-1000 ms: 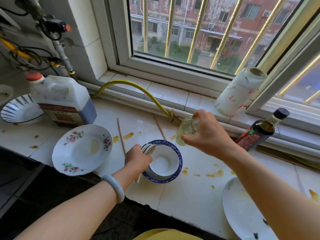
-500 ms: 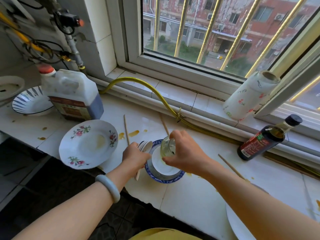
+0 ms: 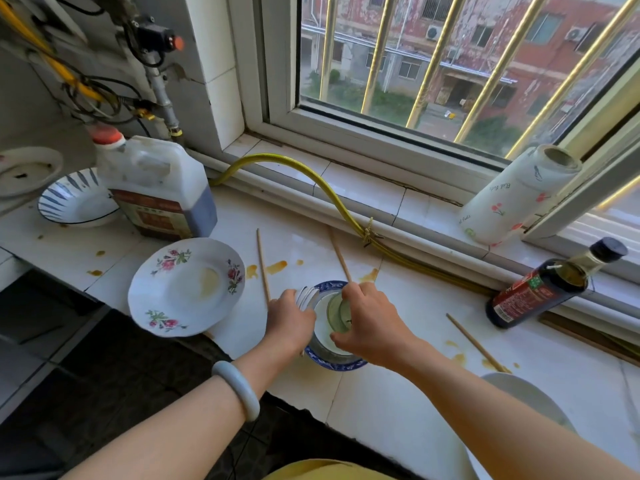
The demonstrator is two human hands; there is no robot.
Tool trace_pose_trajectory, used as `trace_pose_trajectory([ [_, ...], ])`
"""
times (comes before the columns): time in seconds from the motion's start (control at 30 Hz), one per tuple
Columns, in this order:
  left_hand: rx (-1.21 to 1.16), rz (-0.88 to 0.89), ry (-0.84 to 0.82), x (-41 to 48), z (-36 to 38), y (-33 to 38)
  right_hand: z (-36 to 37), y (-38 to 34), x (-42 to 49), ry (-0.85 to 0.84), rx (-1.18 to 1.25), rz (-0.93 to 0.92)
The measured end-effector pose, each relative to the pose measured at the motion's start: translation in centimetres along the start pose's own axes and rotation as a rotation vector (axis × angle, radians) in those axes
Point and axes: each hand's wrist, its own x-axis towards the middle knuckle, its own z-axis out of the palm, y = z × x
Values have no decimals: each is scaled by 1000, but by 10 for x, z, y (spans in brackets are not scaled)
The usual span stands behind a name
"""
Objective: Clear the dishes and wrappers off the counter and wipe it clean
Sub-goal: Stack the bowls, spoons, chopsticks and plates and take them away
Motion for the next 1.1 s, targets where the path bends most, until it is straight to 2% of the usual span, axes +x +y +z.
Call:
trace_pose_trajectory([
  [0.27, 97, 15, -21, -3, 13, 3, 6, -1, 2, 1, -77, -10],
  [0.47, 378, 57, -82, -4, 11, 5, 7, 1, 2, 9, -81, -15],
  [0.6, 517, 52, -191, -2, 7, 5, 6, 3, 1, 12, -77, -11],
  [0.83, 434, 49, -262, 8, 0, -6, 7, 4, -1, 26, -47, -10],
  [1.1, 203, 83, -305, 1, 6, -12, 6, 10, -9, 27, 40, -24],
])
